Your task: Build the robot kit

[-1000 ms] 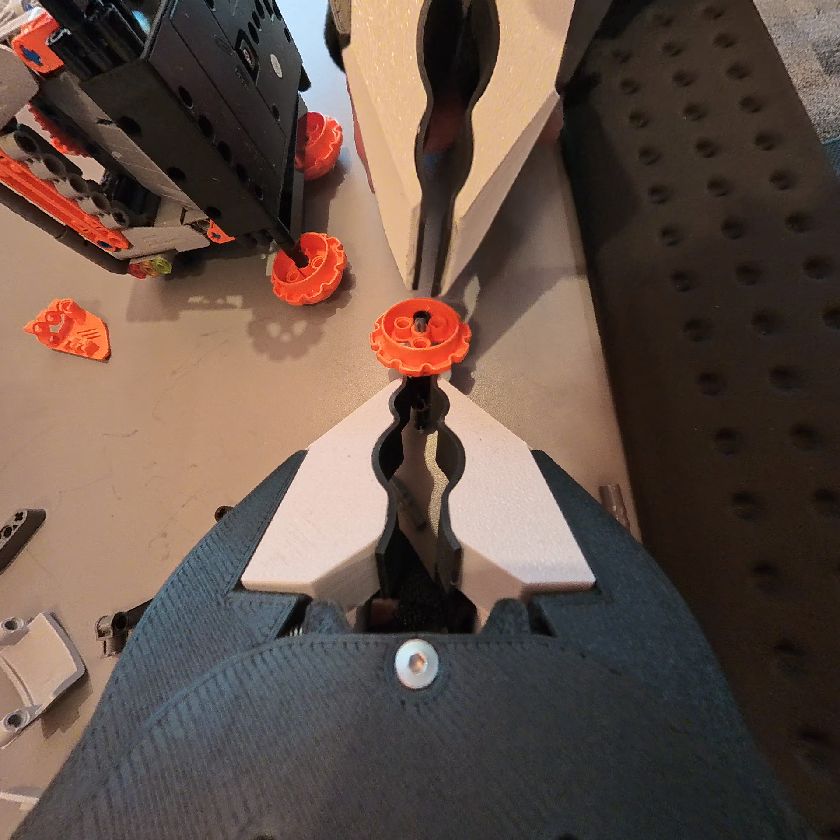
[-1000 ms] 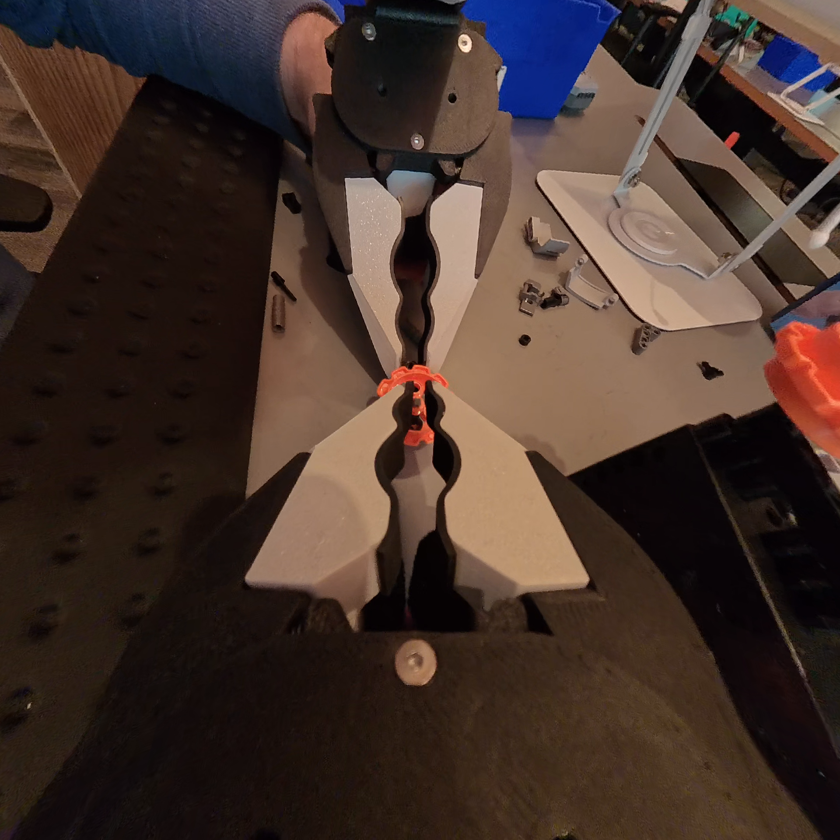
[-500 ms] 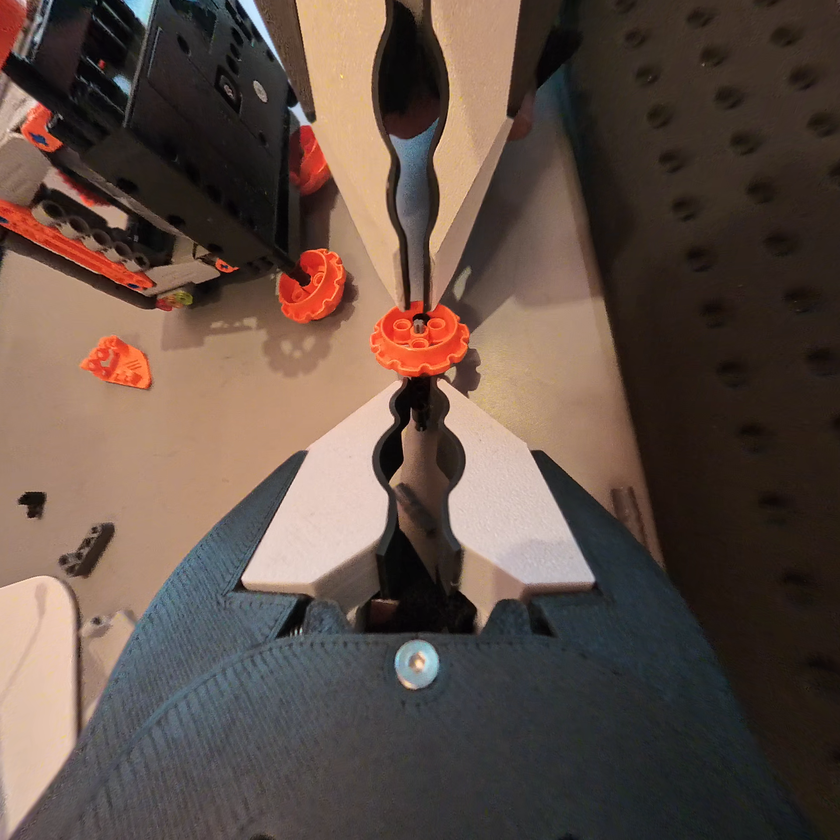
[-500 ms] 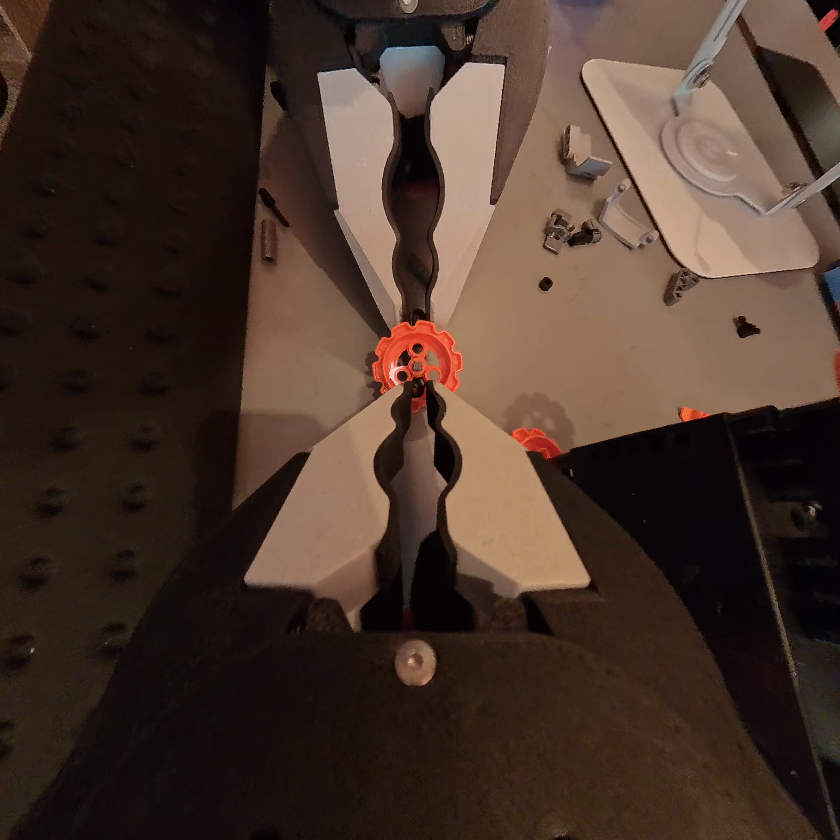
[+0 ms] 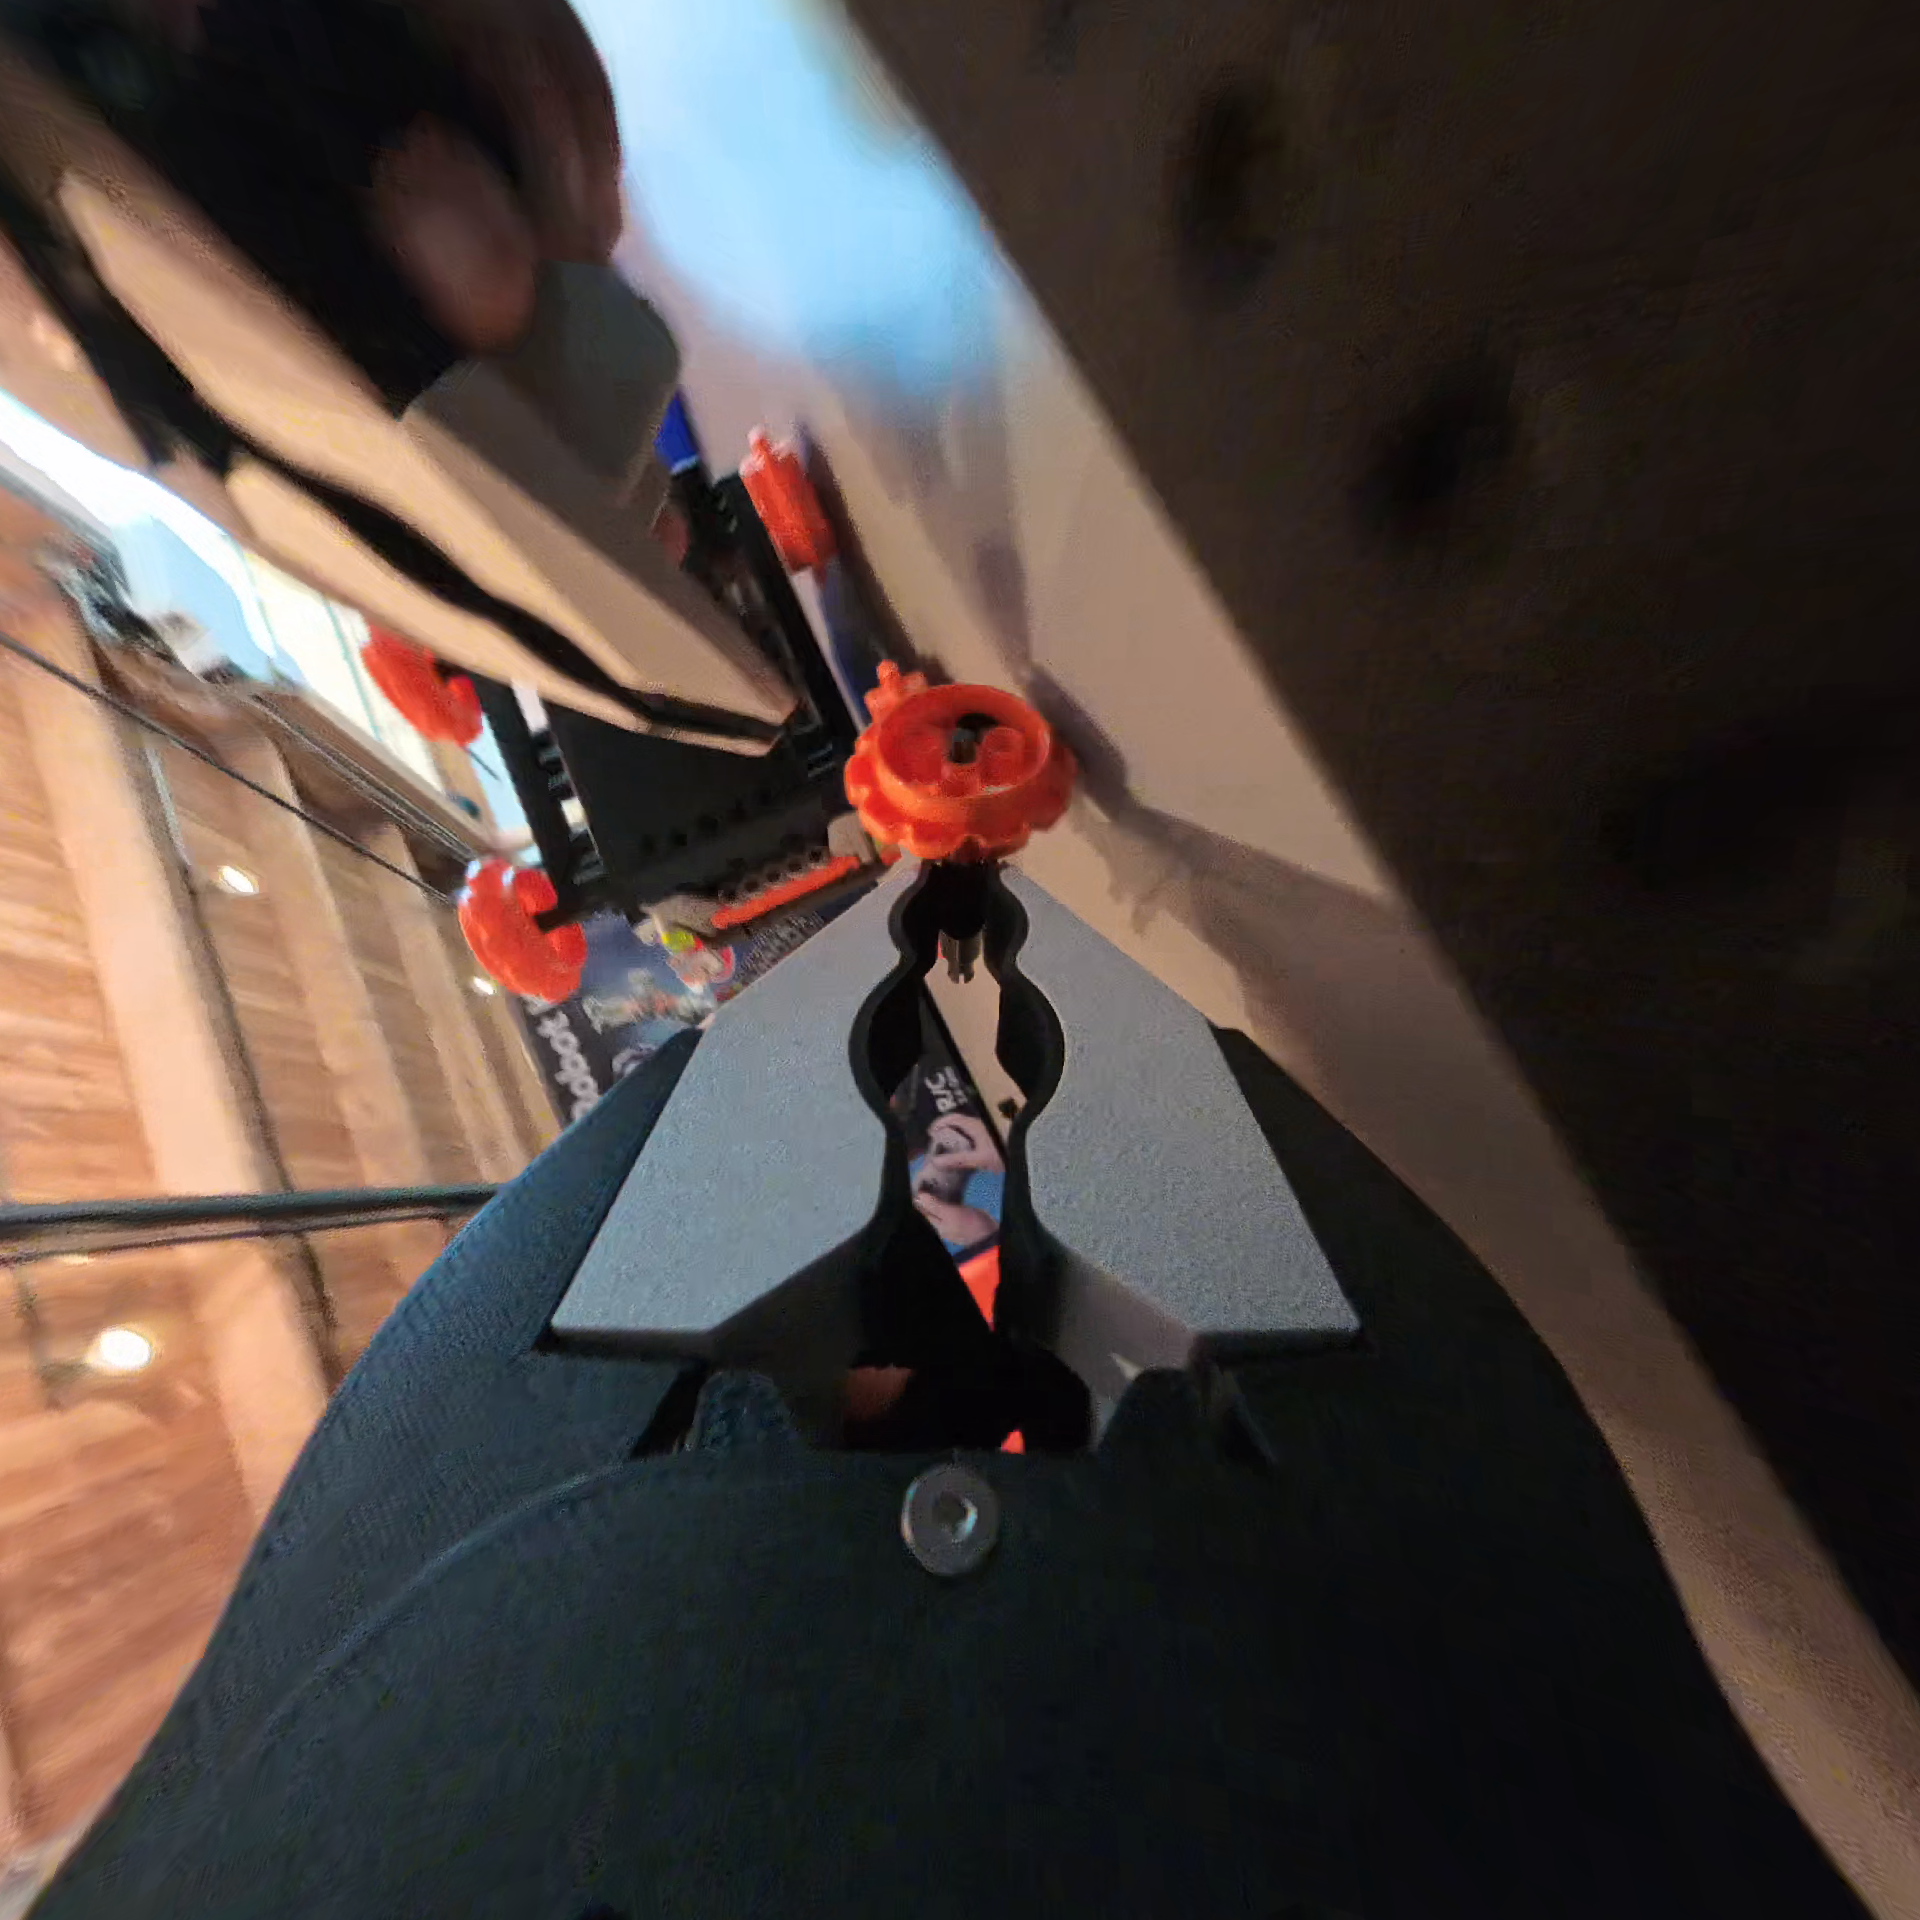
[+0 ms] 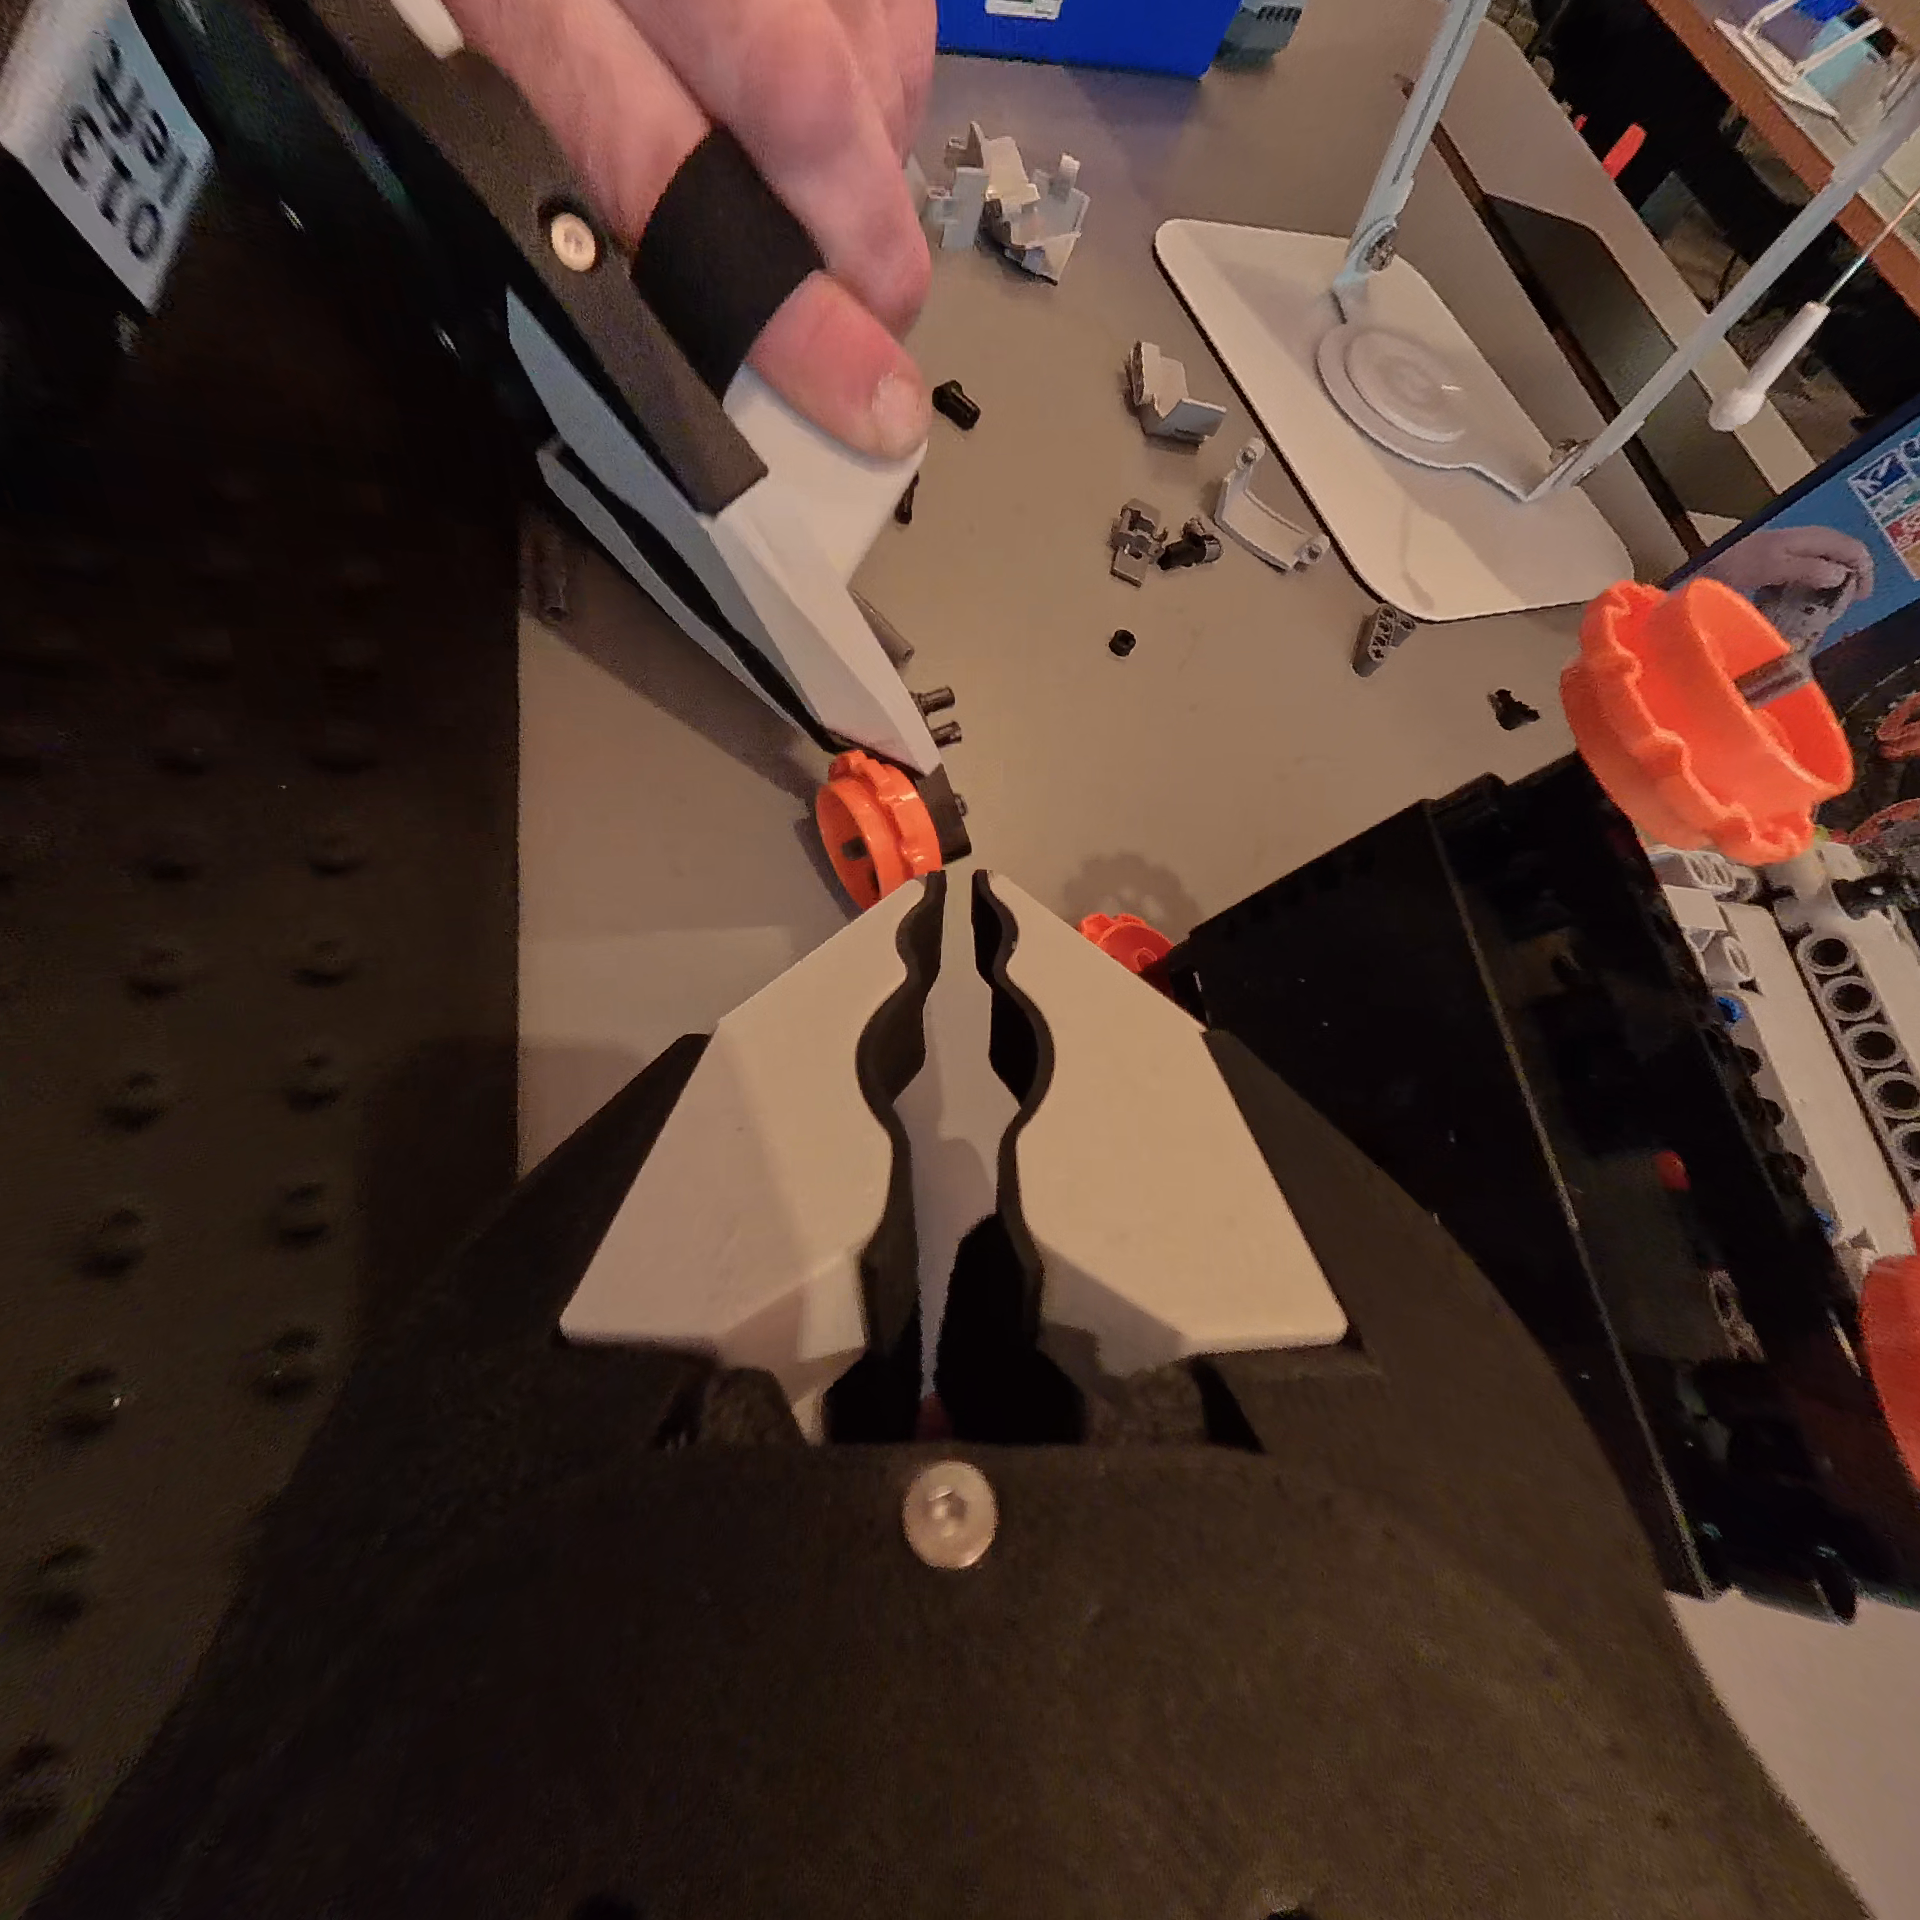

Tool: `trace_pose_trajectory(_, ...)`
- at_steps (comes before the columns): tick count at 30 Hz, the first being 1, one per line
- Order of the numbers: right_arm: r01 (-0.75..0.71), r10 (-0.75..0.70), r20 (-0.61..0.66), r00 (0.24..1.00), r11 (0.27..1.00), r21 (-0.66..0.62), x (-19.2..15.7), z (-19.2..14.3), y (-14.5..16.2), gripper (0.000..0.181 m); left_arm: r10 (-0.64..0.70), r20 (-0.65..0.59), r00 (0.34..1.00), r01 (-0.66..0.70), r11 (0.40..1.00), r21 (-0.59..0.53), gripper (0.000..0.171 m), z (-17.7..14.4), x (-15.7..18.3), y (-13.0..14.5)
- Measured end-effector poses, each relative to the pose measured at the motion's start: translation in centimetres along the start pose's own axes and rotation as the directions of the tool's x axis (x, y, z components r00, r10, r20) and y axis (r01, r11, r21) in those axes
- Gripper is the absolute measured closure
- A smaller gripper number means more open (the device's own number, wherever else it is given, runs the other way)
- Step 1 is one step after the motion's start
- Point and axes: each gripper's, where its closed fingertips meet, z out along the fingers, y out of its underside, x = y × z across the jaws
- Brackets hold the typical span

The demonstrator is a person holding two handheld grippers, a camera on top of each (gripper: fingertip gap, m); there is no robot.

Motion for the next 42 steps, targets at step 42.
trace_pose_trajectory(42,0.011,0.038,0.337,0.941,0.990,-0.142,-5.7,-1.5,3.6,0.177,-0.845,-0.418,0.333,0.910,0.404,-0.093,0.164,-0.9,2.3,0.4)
